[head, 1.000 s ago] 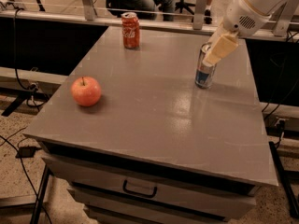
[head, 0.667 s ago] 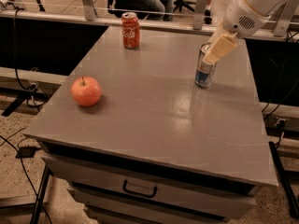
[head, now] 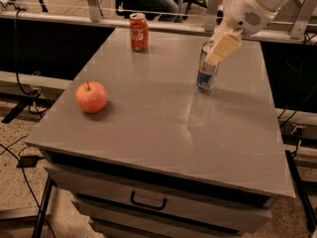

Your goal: Move redbull can near apple

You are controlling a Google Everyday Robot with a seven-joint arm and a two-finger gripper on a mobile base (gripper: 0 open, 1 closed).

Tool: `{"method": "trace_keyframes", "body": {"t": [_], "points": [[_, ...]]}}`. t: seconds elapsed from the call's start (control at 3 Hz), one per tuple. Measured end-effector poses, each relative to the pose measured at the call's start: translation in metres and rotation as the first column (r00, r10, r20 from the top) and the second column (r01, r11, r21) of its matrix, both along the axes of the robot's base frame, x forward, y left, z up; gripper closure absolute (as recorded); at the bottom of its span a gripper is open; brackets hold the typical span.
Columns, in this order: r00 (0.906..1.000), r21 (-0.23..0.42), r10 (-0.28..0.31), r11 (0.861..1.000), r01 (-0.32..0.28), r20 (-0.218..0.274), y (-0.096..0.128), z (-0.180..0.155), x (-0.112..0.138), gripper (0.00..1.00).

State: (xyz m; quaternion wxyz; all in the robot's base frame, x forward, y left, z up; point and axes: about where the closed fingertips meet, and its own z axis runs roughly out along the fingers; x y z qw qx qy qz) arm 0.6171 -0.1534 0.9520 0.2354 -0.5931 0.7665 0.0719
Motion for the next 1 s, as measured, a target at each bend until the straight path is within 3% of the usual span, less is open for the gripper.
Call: {"method": "trace_keyframes", "body": {"t": [0.33, 0.67, 1.0], "points": [[0.9940, 0.079, 0.107, 0.991, -0.104, -0.024, 0.049, 0.014, -0.008, 1.00], [0.9765, 0.150, 0.208, 0.969, -0.197, -0.057, 0.101, 0.013, -0.014, 1.00], [0.9492, 0.191, 0.301, 0.941, -0.280, -0.091, 0.155, 0.003, -0.020, 1.00]]}}
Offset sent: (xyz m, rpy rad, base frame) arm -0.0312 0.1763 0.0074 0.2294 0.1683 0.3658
